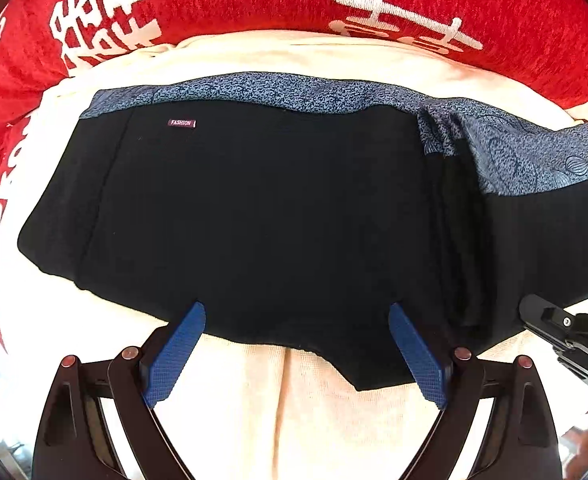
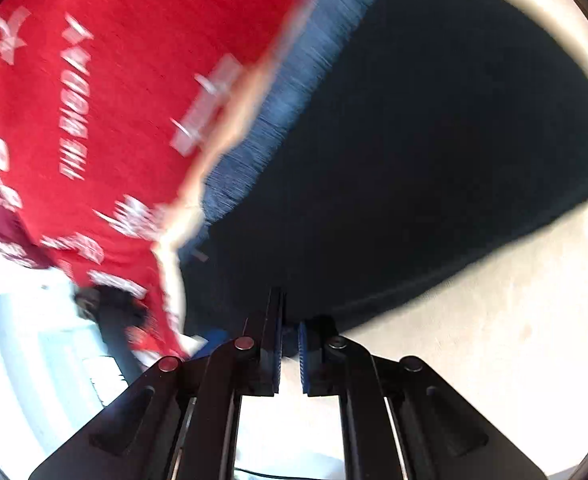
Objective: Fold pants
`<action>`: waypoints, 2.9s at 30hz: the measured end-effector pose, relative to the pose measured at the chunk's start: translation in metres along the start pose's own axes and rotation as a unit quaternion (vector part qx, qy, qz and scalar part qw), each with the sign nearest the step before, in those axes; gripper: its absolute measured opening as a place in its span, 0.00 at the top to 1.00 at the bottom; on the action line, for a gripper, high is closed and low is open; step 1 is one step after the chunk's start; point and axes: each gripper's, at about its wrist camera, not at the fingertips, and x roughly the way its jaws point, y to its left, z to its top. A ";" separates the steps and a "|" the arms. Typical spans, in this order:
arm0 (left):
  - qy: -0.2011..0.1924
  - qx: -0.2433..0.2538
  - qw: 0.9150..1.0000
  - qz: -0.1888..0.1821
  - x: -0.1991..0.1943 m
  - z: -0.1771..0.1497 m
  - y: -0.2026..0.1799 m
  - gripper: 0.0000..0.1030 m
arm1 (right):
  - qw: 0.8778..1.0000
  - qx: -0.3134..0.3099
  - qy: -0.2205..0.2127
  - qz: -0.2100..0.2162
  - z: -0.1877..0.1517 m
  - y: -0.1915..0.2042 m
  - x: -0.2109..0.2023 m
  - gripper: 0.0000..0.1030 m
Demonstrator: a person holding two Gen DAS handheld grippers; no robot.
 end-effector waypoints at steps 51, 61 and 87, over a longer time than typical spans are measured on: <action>0.020 -0.011 0.999 0.034 -0.086 -0.012 -0.139 0.00 | 0.965 -0.141 0.033 -0.218 0.032 -0.036 -0.118 0.23; 0.027 -0.053 0.998 0.036 -0.137 -0.044 -0.117 0.00 | 0.960 -0.172 0.044 -0.217 0.017 -0.005 -0.132 0.23; -0.017 -0.033 0.999 -0.033 -0.208 -0.071 0.053 0.00 | 0.950 -0.178 0.009 -0.255 -0.092 0.133 -0.110 0.23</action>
